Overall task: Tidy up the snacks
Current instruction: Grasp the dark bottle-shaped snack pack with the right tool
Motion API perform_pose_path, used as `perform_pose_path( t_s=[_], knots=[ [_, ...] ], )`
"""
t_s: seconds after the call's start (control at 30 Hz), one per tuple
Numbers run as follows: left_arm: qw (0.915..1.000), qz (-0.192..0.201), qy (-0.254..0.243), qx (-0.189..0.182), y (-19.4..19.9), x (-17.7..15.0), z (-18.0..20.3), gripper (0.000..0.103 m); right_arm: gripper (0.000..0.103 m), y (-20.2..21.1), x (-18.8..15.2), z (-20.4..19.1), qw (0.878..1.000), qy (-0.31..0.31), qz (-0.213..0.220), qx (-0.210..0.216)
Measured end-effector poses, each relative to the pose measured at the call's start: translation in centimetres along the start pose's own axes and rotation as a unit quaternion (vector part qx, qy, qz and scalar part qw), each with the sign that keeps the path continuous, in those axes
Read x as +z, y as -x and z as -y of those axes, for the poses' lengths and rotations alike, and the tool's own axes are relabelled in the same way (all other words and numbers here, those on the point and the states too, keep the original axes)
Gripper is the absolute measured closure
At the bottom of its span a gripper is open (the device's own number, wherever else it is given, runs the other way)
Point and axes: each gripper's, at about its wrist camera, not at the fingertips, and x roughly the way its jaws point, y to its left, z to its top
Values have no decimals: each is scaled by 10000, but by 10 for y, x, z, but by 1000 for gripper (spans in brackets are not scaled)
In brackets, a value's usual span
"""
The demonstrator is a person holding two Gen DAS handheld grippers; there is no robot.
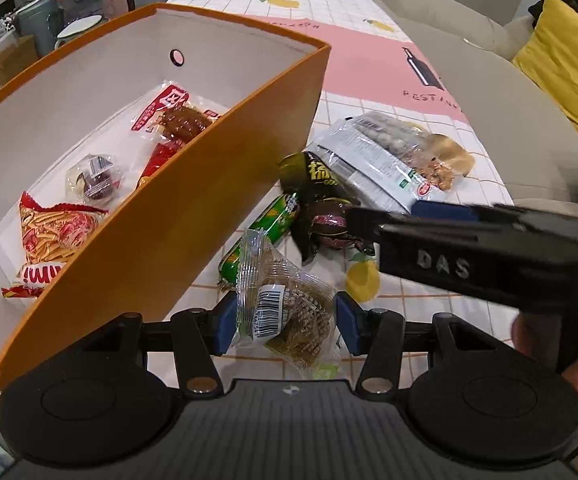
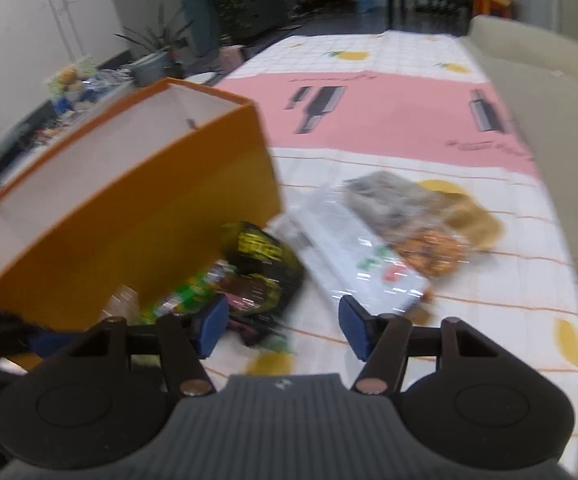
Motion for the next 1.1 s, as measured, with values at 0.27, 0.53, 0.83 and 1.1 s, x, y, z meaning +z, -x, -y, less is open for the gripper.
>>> perform_pose_path(
  t_s=[0.27,0.53,0.83,1.1],
  knots=[
    [9998,-76,-101,179,-4,-3,0,45,44,-36,11,-15,9990,151,-323,260],
    [9997,-157,-74,196,-7,-3,-3,45,47,-55,5,-18,9981,356,-489,84],
    [9995,-245,-86,189,-8,-5,-4,45,56,-50,1,-17,9977,368,-557,64],
    [9996,-237,-106,75,2,-8,-1,45,59,-26,-7,-20,9973,423,-600,0]
  ],
)
